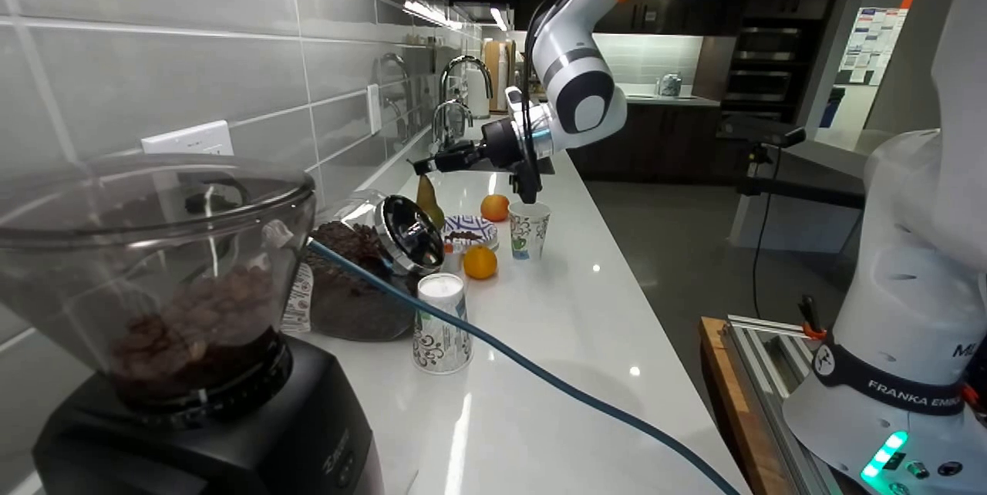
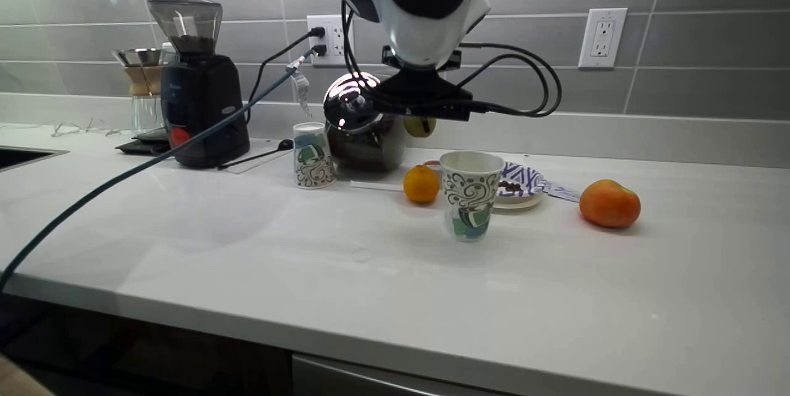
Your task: Move the pear backwards
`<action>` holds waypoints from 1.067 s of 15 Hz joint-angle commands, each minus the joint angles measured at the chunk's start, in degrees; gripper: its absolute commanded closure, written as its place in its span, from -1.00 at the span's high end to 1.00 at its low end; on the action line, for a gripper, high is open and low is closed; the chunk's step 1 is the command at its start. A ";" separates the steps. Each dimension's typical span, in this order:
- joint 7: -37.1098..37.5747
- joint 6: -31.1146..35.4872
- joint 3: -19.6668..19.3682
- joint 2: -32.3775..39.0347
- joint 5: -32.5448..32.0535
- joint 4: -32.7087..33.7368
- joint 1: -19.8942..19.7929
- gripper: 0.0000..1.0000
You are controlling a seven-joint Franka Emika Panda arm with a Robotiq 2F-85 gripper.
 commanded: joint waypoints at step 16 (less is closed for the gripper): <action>0.48 -5.30 2.63 13.47 1.23 12.88 -2.40 -0.98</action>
